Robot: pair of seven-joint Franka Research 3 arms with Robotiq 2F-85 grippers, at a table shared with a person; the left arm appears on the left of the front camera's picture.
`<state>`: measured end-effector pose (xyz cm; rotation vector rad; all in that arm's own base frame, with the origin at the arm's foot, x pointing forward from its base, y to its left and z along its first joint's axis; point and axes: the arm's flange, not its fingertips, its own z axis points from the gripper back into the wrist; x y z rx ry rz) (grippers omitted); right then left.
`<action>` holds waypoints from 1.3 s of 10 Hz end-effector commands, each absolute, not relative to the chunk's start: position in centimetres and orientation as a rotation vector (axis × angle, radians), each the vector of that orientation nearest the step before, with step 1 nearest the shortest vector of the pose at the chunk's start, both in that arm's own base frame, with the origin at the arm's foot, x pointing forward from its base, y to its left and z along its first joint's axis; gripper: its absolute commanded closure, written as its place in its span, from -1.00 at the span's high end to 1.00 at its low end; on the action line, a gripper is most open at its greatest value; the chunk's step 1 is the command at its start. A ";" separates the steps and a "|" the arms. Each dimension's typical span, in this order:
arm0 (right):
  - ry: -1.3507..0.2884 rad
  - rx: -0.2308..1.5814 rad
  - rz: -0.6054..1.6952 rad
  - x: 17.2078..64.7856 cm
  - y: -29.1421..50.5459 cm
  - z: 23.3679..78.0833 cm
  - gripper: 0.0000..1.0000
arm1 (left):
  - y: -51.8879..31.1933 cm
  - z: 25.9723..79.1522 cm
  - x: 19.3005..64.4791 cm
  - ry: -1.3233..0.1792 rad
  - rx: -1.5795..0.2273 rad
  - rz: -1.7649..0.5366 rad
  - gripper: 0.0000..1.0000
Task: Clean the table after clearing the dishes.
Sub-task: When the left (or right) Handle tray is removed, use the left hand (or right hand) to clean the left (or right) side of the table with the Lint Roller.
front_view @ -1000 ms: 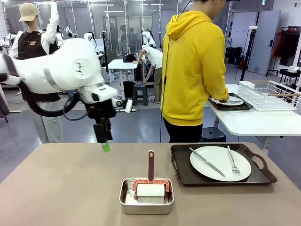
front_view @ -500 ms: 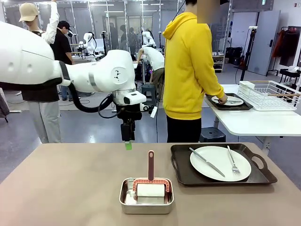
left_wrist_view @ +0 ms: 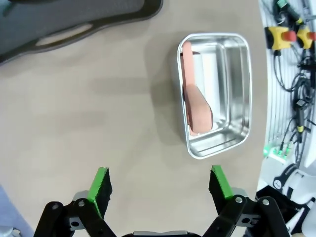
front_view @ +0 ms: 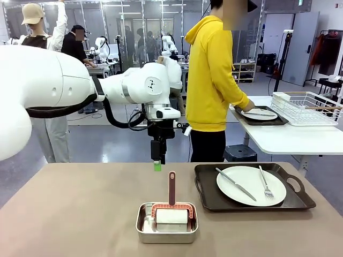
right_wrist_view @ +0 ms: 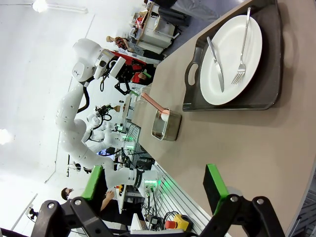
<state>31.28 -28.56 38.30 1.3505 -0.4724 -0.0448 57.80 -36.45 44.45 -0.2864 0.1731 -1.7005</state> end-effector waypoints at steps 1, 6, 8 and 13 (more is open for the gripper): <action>-0.472 1.351 -0.039 30.9 -28.5 38.5 1.00 | -36.9 44.3 56.9 0.200 -0.304 -1.670 1.00; -0.472 1.351 -0.039 30.9 -28.5 38.5 1.00 | -38.6 43.7 53.5 0.227 -0.281 -1.608 1.00; -0.472 1.351 -0.039 30.9 -28.5 38.5 1.00 | -38.9 43.3 53.1 0.243 -0.286 -1.600 1.00; -0.472 1.351 -0.039 30.9 -28.5 38.5 1.00 | -39.8 41.9 52.0 0.218 -0.288 -1.584 1.00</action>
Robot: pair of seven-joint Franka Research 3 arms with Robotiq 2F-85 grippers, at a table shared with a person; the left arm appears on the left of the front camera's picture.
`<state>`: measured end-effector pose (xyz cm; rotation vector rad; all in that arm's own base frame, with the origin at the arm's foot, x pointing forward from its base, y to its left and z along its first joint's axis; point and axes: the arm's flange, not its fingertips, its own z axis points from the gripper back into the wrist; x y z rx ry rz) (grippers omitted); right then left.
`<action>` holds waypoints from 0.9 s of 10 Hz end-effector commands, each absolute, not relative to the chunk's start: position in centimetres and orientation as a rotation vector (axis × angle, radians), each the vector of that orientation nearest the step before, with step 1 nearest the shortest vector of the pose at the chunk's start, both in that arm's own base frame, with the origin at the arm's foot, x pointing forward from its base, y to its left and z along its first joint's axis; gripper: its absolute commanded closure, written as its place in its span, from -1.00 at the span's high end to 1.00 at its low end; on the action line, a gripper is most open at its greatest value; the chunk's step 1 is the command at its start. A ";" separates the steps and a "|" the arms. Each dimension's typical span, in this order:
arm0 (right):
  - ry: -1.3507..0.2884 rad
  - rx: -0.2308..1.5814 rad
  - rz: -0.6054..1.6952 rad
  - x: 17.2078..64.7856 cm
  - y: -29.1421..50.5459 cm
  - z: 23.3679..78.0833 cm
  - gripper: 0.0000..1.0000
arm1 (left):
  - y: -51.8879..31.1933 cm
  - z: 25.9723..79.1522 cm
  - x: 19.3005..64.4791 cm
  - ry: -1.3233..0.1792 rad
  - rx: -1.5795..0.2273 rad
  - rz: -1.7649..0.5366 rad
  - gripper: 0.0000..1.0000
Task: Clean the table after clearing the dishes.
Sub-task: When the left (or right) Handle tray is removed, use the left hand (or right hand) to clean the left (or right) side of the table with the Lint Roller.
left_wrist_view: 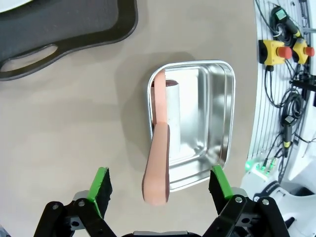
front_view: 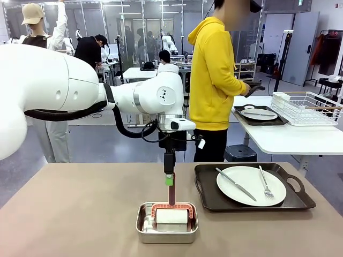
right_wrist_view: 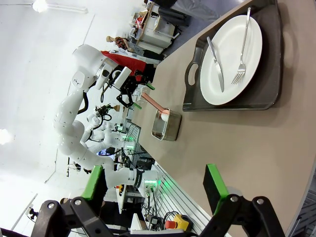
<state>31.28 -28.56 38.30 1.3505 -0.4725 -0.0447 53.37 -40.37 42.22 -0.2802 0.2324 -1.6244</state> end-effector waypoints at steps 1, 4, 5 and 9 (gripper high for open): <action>-0.472 1.351 -0.039 30.9 -28.5 38.5 1.00 | -39.6 41.7 51.7 0.208 -0.290 -1.591 1.00; -0.472 1.351 -0.039 30.9 -28.5 38.5 1.00 | -39.9 40.8 51.2 0.190 -0.306 -1.577 1.00; -0.472 1.351 -0.039 30.9 -28.5 38.5 1.00 | -39.9 40.7 51.2 0.189 -0.301 -1.571 1.00; -0.472 1.351 -0.039 30.9 -28.5 38.5 1.00 | -39.8 40.7 51.3 0.197 -0.296 -1.576 0.63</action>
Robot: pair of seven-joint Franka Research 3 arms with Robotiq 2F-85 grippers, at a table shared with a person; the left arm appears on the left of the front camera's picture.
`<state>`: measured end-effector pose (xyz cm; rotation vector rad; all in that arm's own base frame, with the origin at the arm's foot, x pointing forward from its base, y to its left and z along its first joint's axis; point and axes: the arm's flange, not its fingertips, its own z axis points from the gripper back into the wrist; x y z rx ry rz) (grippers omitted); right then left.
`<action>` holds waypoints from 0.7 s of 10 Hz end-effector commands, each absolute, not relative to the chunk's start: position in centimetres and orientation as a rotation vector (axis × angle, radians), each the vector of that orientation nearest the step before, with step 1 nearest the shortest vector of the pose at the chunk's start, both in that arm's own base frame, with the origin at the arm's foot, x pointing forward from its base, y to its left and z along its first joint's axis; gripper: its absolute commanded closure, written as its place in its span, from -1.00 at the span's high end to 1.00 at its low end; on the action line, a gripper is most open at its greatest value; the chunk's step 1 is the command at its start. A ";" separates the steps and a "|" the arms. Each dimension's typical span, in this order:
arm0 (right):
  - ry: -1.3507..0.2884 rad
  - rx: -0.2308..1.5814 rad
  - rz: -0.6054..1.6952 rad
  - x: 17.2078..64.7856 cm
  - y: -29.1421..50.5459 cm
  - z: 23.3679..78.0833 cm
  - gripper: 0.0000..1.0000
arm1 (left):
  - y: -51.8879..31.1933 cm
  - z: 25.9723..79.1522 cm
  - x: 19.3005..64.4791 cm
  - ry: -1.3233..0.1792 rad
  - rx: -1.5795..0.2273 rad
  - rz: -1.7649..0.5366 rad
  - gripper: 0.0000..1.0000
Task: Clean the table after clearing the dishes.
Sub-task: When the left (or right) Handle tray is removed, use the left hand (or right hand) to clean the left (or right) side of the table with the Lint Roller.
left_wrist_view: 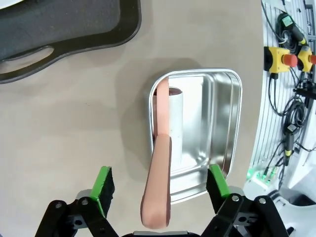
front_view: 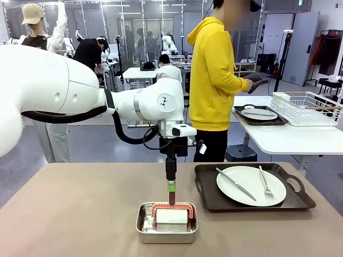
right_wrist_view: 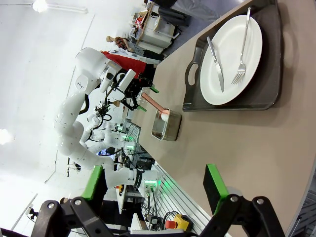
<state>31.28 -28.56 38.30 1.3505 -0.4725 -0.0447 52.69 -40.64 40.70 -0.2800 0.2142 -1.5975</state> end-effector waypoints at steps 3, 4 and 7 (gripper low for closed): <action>-0.472 1.351 -0.039 30.9 -28.5 38.5 1.00 | -39.8 40.9 51.3 0.194 -0.293 -1.576 0.10; -0.472 1.351 -0.039 30.9 -28.5 38.5 1.00 | -39.8 41.0 51.4 0.193 -0.292 -1.579 -0.15; -0.472 1.351 -0.039 30.9 -28.5 38.5 1.00 | -40.0 41.0 51.5 0.183 -0.291 -1.588 -0.67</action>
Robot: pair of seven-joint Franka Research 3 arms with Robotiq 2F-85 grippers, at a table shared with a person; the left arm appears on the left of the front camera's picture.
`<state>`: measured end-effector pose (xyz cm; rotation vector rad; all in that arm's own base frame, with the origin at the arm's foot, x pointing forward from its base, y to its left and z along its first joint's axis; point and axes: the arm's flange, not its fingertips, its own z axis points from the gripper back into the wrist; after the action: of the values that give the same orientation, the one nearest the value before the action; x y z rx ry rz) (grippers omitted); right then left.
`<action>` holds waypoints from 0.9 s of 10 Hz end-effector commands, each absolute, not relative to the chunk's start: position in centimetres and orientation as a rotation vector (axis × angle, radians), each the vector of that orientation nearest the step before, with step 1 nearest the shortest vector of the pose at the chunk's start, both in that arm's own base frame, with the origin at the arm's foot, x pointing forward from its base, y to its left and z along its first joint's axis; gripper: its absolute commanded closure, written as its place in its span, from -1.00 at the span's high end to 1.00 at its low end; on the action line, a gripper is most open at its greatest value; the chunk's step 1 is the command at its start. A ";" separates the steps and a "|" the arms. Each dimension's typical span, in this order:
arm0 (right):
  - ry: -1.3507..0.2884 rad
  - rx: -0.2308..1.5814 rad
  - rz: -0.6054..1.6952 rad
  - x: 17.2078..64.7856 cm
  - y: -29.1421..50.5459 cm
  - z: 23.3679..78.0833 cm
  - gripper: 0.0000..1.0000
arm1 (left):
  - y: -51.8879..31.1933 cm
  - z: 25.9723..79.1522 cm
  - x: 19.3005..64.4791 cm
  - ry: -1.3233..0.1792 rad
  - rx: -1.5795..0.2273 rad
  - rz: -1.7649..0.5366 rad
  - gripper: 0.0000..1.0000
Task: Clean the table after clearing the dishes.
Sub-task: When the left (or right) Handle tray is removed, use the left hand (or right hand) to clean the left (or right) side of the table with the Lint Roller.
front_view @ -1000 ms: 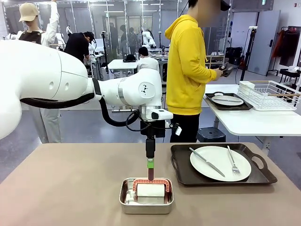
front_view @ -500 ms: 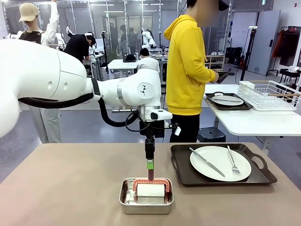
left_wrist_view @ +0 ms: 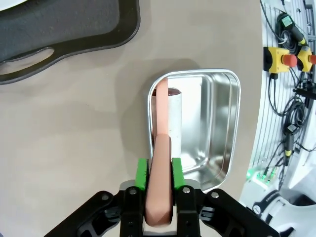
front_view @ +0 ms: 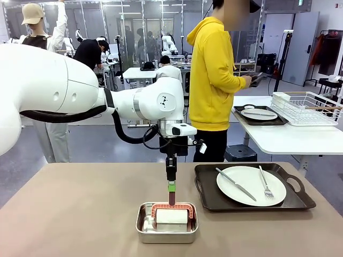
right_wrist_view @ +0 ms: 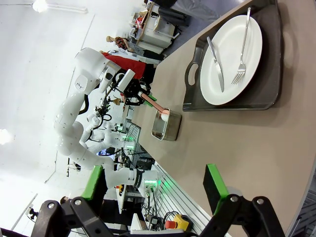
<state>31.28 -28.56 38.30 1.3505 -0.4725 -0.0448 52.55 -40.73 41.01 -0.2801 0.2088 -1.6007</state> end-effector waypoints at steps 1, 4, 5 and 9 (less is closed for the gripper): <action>-0.472 1.351 -0.039 30.9 -28.5 38.5 1.00 | -39.9 41.0 51.4 0.174 -0.292 -1.588 -0.92; -0.472 1.351 -0.039 30.9 -28.5 38.5 1.00 | -39.6 41.8 50.4 0.182 -0.294 -1.572 -1.00; -0.472 1.351 -0.039 30.9 -28.5 38.5 1.00 | -39.1 42.9 49.2 0.175 -0.315 -1.523 -0.97; -0.472 1.351 -0.039 30.9 -28.5 38.5 1.00 | -33.4 50.0 43.1 0.088 -0.279 -1.124 -0.69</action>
<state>31.26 -28.57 38.30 1.3505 -0.4731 -0.0453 46.35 -36.66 49.43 -0.3040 0.1436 -1.2803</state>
